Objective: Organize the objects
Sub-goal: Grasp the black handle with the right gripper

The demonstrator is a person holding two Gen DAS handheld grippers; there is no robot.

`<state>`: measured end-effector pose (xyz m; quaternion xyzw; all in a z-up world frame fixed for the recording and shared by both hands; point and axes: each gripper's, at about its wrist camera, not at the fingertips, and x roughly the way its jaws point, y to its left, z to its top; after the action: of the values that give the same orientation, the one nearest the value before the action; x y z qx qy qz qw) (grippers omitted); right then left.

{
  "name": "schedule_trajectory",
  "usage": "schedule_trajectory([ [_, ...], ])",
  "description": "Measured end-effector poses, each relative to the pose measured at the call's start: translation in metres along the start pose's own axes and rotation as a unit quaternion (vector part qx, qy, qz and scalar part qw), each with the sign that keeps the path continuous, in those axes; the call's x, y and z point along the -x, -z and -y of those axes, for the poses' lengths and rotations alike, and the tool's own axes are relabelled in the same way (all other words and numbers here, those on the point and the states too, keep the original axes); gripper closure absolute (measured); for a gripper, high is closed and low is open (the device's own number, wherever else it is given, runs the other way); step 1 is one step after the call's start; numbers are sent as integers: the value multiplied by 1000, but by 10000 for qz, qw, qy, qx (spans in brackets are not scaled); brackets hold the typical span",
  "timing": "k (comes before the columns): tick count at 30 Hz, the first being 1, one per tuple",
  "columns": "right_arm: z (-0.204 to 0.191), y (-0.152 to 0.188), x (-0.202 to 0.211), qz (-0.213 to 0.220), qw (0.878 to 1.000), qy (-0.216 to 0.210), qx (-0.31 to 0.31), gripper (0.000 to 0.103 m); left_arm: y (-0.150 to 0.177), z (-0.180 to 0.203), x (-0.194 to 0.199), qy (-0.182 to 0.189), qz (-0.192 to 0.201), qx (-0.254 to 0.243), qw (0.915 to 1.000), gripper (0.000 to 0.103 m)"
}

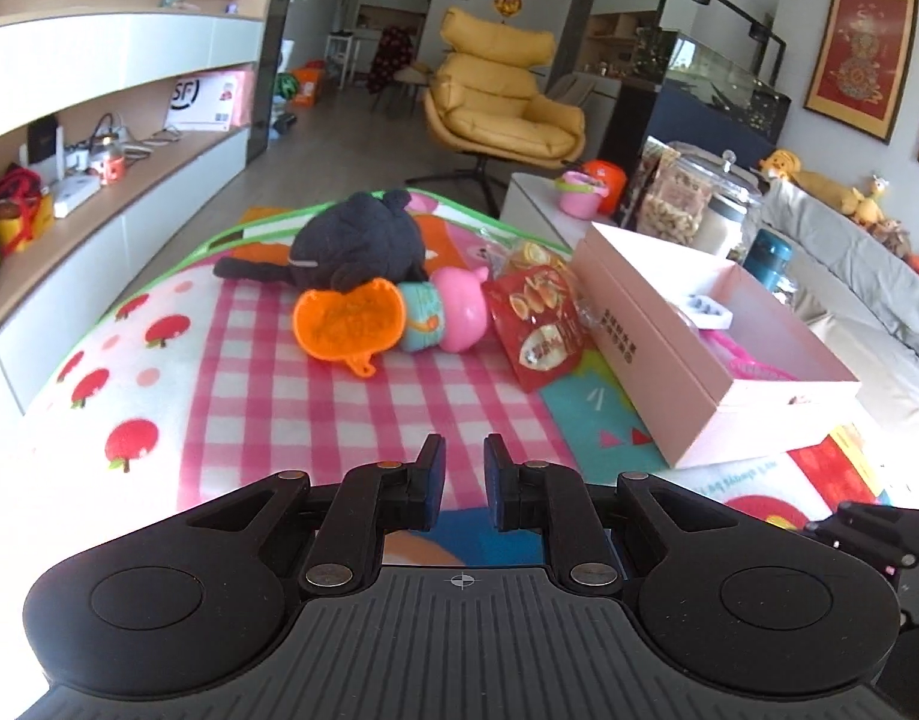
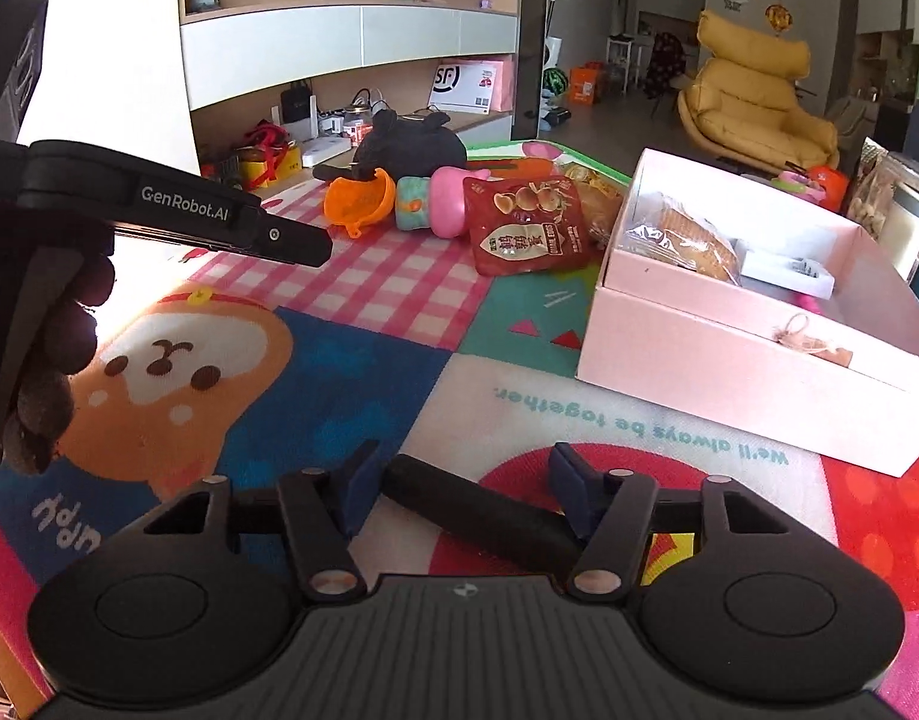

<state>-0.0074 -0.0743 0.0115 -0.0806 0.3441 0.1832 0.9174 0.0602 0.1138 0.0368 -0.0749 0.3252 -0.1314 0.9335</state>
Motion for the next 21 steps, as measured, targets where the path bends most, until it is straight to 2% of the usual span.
schedule_trajectory([
  [2,3,5,5,27,9999,7,147,42,5,6,0,89,-70,4,9999,87],
  [4,5,10,11,48,9994,222,244,22,10,15,0,155,-99,-40,9998,87],
  [5,7,13,13,49,9992,295,254,20,12,21,0,177,-103,-82,9998,87],
  [9,16,21,21,70,9991,379,185,19,21,42,-1,274,-164,-312,9990,87],
  [11,18,22,23,134,9986,442,246,27,24,51,-3,320,-226,-441,9983,86],
  [14,27,20,20,182,9976,625,249,27,27,55,-5,302,-248,-575,9976,86],
  [17,40,16,14,152,9973,722,30,27,20,48,-4,-3,-47,-573,9983,86],
  [21,49,16,12,137,9974,686,-198,27,-6,10,-5,-787,480,-225,9955,86],
])
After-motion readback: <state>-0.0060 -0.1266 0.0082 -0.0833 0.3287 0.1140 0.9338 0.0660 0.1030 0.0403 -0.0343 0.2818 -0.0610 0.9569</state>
